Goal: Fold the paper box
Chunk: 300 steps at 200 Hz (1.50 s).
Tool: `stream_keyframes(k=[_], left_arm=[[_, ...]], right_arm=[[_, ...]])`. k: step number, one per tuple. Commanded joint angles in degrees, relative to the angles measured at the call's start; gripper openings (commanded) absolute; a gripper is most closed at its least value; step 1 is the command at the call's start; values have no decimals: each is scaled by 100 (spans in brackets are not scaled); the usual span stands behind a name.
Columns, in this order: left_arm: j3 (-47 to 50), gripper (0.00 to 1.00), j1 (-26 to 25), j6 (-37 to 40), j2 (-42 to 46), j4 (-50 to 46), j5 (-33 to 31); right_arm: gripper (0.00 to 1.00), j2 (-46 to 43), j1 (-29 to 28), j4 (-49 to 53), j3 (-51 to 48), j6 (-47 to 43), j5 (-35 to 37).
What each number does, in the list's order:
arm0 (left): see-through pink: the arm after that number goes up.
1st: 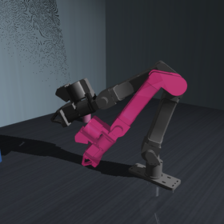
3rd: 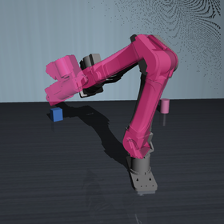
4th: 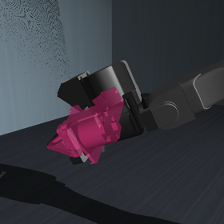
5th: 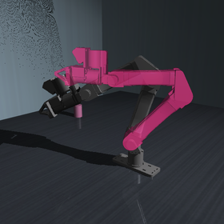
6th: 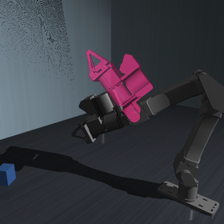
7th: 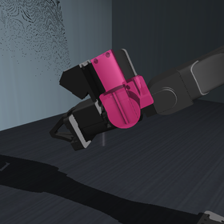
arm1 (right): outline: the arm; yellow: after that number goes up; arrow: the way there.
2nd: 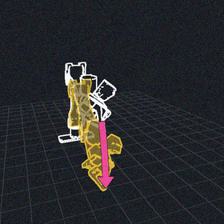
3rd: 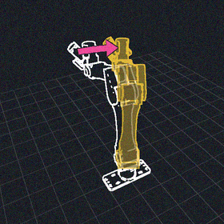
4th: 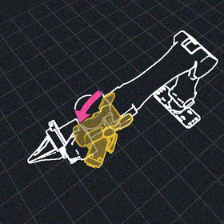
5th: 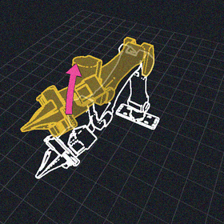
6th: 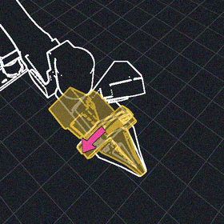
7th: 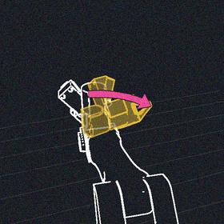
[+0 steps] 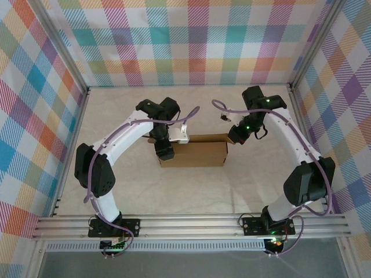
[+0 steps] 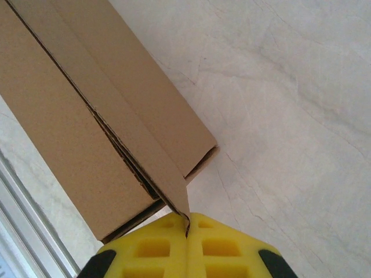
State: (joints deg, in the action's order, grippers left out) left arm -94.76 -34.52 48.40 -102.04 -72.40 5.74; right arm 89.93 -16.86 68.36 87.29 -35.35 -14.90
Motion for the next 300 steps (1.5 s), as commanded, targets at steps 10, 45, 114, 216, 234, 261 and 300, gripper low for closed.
stream_keyframes(k=[10, 45, 114, 216, 234, 261, 300], left_arm=[[-113, 73, -142, -165, -255, 169, 179], [-316, 79, -140, -209, -126, 125, 463], [-398, 85, -139, -286, 78, 327, 620], [-505, 88, -142, -375, 148, 581, 771], [-478, 91, -142, -384, 142, 597, 778], [-497, 95, -142, -445, 129, 554, 754], [-490, 99, -142, -468, 219, 663, 748]], right_arm=[[0, -205, -157, -103, -11, 178, -282], [0, -204, -176, -82, -19, 152, -264], [0, -189, -188, -86, -36, 122, -233], [0, -187, -211, -98, -105, 99, -145], [0, -178, -212, -112, -98, 103, -154], [0, -194, -220, -126, -113, 108, -119], [0, -313, -245, -240, -275, 44, -36]])
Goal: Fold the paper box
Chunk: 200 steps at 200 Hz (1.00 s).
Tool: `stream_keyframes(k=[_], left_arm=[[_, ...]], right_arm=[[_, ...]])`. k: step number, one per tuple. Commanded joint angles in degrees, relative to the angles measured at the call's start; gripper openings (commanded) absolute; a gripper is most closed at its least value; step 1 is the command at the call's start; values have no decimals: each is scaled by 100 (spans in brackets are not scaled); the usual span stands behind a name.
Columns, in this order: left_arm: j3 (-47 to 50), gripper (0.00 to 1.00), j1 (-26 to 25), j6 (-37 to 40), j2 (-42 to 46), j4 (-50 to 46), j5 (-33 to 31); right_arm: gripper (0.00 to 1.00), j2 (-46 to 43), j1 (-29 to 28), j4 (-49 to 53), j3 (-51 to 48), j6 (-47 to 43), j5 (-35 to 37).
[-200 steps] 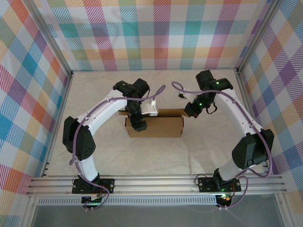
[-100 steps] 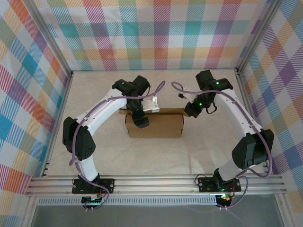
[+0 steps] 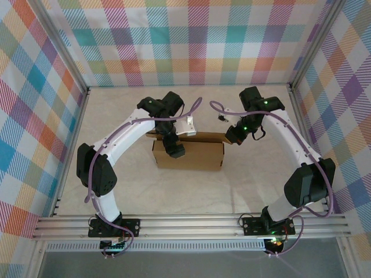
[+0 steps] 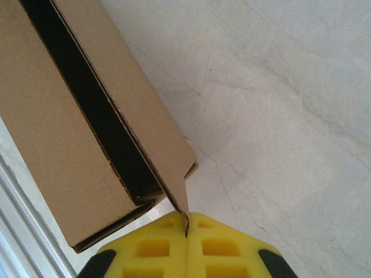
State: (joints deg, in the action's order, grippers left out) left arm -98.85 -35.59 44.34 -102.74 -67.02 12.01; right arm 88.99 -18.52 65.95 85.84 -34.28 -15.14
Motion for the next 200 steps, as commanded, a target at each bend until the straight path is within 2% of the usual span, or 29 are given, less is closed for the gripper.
stream_keyframes(k=[1, 110, 151, 181, 200], left_arm=[[-82, 99, -35, -63, 289, 127, 128], [-126, 99, -9, -5, 309, 463, -22], [-118, 83, 0, 49, 131, 322, -114], [-23, 66, 2, 48, 131, 288, -107], [64, 62, 0, 42, 174, 284, -80]], right_arm=[[0, -222, -80, -6, -134, -66, -9], [0, -233, -99, -37, -173, -157, 28], [0, -312, -108, -53, -233, -192, 59], [0, -356, -108, -57, -261, -185, 46], [0, -380, -114, -106, -270, -127, 79]])
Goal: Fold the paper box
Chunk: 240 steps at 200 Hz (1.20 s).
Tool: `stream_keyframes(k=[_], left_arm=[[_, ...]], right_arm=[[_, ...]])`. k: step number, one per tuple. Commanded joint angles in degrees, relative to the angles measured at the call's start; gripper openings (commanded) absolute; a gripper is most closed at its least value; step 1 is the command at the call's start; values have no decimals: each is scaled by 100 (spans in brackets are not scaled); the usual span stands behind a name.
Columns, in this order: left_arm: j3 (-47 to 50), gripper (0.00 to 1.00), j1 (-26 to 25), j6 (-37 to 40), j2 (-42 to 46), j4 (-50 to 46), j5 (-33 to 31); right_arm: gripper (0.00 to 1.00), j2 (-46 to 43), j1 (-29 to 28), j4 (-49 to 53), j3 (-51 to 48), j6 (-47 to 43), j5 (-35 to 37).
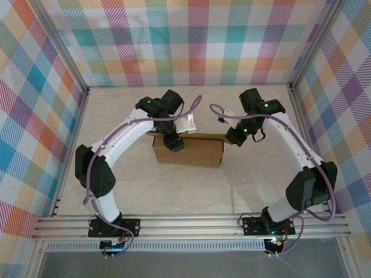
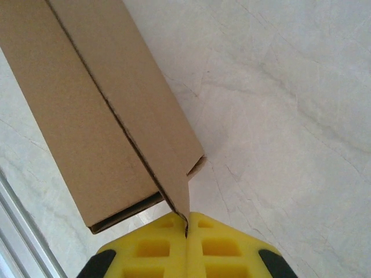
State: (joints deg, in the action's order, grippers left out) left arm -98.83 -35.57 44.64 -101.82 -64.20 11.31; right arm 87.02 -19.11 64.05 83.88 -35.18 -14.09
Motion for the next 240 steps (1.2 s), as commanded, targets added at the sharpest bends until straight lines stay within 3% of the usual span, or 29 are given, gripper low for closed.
stream_keyframes(k=[1, 27, 62, 89, 133, 240], left_arm=[[68, 62, -7, 15, 83, 3, -8], [188, 62, -9, -84, 71, 50, -62], [450, 64, -29, -198, 57, 249, -23], [479, 58, -29, -210, -13, 257, 10], [454, 56, -29, -204, -171, 302, -21], [-87, 55, 111, -487, -740, 292, -339]], right_arm=[[0, -185, -56, 78, -73, -31, -21], [0, -180, -57, -90, 25, 627, 11], [0, -220, -118, -89, -32, 805, -103], [0, -239, -119, -52, -30, 1042, -41], [0, -141, -117, -13, 117, 1481, 16], [0, 1210, -143, 1057, 1800, 3895, 359]])
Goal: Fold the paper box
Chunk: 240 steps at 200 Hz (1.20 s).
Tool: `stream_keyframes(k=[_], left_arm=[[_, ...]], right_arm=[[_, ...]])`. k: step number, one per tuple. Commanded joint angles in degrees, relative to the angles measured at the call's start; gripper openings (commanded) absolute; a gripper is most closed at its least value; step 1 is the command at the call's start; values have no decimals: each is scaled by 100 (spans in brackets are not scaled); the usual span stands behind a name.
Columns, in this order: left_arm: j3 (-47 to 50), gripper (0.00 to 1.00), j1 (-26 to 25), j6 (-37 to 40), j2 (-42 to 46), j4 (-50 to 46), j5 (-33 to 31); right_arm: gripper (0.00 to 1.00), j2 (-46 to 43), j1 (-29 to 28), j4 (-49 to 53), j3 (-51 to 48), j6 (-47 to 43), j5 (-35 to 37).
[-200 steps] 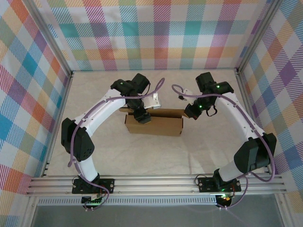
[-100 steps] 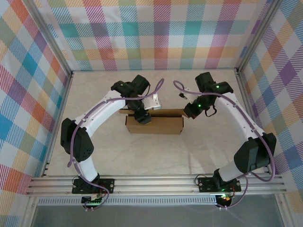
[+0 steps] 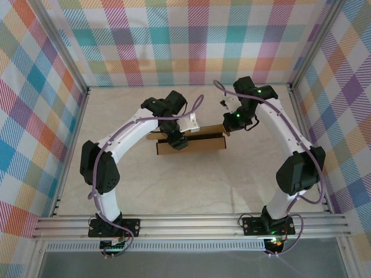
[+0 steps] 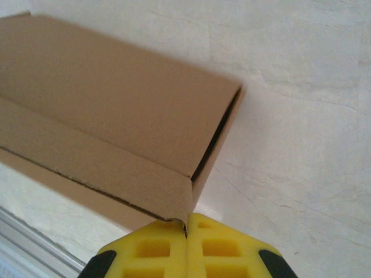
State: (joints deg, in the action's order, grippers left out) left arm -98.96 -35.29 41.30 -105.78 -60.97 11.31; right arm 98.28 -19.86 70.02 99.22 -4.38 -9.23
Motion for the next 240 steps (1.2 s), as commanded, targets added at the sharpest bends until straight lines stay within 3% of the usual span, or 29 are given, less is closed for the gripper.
stream_keyframes(k=[1, 76, 107, 150, 175, 203, 222, 240], left_arm=[[-77, 55, 83, -159, -346, -30, -344], [-161, 58, 123, -188, -236, 0, -158], [-212, 76, 127, -273, -82, 38, 93], [91, 89, 245, -774, 751, 591, 846], [938, 92, 505, -1673, 1683, 1788, 1310], [1682, 94, 997, -3244, 2392, 3074, 902], [1761, 93, 1189, -4006, 2351, 2982, -27], [1758, 96, 1499, -4728, 2047, 2623, -227]], right_arm=[[0, 90, -65, 460, 270, 833, -116], [0, 293, -69, 259, 240, 779, 68], [0, 394, -68, 159, 95, 736, 193], [0, 69, -168, -820, -963, 209, 370], [0, -200, -300, -1486, -1786, -36, 843], [0, -364, -321, -2023, -2316, 94, 799], [0, -344, -412, -2129, -2428, 97, 923], [0, -397, -433, -2419, -2622, 93, 952]])
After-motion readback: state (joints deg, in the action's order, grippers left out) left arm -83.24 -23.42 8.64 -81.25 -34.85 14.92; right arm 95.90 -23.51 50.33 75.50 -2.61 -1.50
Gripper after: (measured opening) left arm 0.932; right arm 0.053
